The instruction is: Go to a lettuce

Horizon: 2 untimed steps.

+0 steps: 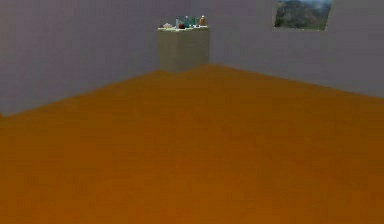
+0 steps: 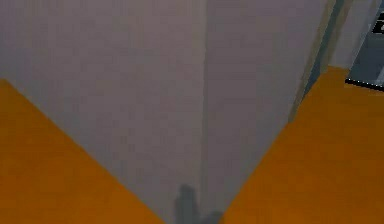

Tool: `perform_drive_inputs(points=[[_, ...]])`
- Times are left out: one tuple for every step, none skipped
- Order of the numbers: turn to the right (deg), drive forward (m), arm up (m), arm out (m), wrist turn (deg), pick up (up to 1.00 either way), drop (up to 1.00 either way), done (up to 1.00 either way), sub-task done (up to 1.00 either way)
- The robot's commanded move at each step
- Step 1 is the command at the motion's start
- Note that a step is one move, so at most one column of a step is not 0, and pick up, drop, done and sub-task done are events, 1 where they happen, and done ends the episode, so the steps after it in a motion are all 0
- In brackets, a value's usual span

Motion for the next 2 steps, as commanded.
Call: perform_drive_inputs(points=[[0.0, 1.00, 0.00, 0.00, 0.0, 0.00, 0.00, 0.00, 0.00], [0.0, 1.00, 0.00, 0.00, 0.0, 0.00, 0.00, 0.00, 0.00]])
